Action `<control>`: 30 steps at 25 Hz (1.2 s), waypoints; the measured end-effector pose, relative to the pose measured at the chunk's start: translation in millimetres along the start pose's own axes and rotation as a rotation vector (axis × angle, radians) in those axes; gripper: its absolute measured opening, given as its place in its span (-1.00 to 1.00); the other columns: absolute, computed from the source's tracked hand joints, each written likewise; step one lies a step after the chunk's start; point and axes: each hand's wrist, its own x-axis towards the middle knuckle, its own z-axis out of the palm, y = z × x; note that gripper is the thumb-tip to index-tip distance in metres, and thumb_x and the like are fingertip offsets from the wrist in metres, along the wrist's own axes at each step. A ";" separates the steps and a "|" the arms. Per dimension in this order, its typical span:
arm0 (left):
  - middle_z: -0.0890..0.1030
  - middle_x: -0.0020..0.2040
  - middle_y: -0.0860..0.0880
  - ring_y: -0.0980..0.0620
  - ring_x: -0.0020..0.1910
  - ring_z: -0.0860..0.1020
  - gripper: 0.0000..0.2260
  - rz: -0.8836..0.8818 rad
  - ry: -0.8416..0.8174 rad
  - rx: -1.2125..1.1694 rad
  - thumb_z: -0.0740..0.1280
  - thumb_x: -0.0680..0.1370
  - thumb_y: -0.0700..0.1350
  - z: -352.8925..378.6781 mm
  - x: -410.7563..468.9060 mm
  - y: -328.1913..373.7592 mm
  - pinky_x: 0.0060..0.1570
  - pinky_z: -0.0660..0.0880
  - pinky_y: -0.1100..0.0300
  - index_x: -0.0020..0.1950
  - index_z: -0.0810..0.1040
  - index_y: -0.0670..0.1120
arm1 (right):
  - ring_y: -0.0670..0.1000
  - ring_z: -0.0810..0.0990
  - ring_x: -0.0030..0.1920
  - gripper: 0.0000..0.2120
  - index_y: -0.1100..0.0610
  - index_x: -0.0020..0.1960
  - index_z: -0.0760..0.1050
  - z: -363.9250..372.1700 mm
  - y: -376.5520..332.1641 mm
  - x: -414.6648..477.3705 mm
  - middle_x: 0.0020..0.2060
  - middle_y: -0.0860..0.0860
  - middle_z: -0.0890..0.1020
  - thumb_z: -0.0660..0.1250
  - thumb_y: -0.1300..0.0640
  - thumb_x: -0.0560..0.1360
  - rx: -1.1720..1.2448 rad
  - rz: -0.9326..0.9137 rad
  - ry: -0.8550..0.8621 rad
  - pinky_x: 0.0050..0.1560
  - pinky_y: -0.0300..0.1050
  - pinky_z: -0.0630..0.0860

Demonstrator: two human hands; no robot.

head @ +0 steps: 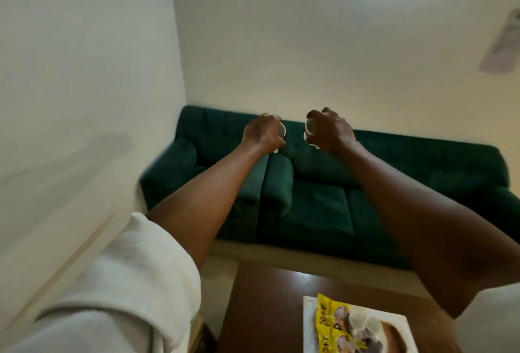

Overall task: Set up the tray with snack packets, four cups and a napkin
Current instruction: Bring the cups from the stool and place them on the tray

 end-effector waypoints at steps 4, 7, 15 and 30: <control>0.63 0.20 -0.08 -0.14 0.14 0.63 -0.53 0.067 -0.003 -0.024 0.47 0.38 -0.02 9.6 12.2 120.1 0.05 0.60 0.04 0.29 0.59 -0.04 | 0.25 0.65 0.07 -0.57 0.02 0.34 0.53 -70.3 114.0 -37.7 0.16 0.15 0.58 0.49 0.06 0.49 -0.065 0.070 0.052 0.04 0.07 0.65; 0.66 0.13 -0.06 -0.13 0.08 0.64 -0.57 0.086 -0.008 -0.045 0.49 0.36 -0.03 21.7 18.0 205.9 -0.08 0.53 0.12 0.23 0.63 -0.03 | 0.23 0.66 0.01 -0.57 0.08 0.32 0.55 -111.1 193.8 -65.3 0.12 0.16 0.60 0.51 0.08 0.48 -0.085 0.115 0.094 -0.03 0.01 0.63; 0.67 0.18 -0.11 -0.14 0.06 0.65 -0.49 0.153 -0.019 -0.079 0.55 0.39 0.00 46.3 28.1 373.3 0.03 0.62 0.05 0.32 0.59 -0.05 | 0.27 0.65 0.11 -0.42 0.13 0.38 0.50 -161.2 323.6 -108.2 0.18 0.22 0.59 0.58 0.04 0.43 -0.081 0.184 0.154 0.04 0.07 0.61; 0.59 0.21 -0.12 -0.17 0.15 0.62 -0.52 0.076 -0.363 -0.080 0.54 0.43 0.01 305.8 -6.7 323.4 0.03 0.55 -0.02 0.26 0.49 -0.10 | 0.28 0.60 0.22 -0.41 0.06 0.35 0.49 88.9 394.4 -128.3 0.27 0.20 0.55 0.58 -0.03 0.39 0.162 0.389 -0.177 0.19 0.14 0.59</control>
